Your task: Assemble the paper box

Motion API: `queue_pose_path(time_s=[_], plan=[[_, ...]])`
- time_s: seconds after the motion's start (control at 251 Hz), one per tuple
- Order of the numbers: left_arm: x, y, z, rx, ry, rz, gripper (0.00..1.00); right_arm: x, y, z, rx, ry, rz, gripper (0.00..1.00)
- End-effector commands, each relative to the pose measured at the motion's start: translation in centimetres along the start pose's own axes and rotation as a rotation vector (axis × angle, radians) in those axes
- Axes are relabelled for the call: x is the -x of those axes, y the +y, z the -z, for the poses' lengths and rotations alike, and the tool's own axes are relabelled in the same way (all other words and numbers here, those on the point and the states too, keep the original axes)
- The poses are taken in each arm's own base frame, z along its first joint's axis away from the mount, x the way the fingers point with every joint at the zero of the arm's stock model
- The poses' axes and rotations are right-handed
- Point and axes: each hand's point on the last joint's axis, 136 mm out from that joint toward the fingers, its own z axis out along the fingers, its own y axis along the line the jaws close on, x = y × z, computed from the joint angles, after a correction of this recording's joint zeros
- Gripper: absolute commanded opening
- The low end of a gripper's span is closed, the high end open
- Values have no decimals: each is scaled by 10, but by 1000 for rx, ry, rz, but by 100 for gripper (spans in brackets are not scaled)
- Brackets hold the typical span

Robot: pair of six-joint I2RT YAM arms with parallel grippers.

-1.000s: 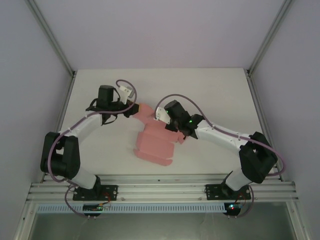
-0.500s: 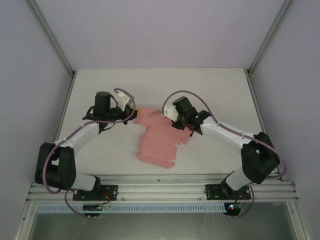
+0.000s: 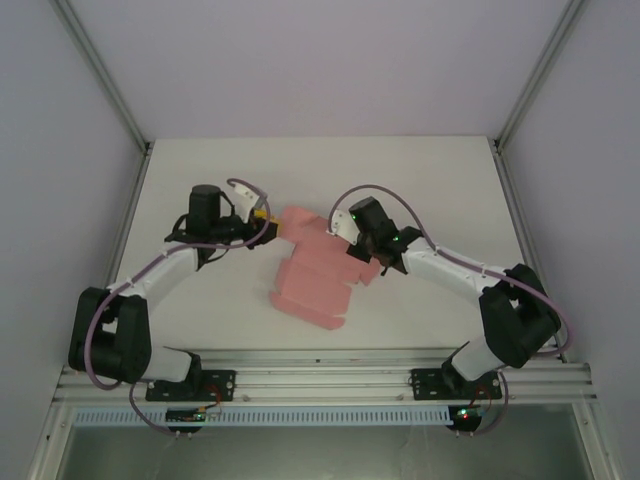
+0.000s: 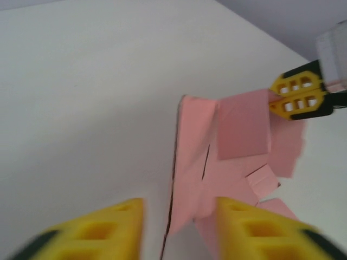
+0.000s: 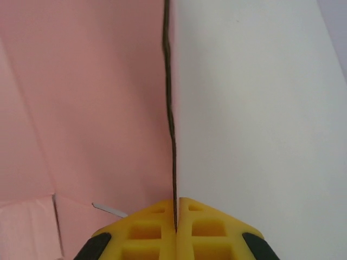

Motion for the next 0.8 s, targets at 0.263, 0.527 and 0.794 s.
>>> queue_pose_path(time_s=[0.263,0.527,0.794], plan=[[-12,108,38,478,-25,351,100,14,-13,10,-219,-17,146,0],[-17,57,-35,39,102,294,100,24,-10,6,-210,-24,144,0],[-15,12,-40,-84,50,224,83,18,-9,-2,-225,35,155,0]])
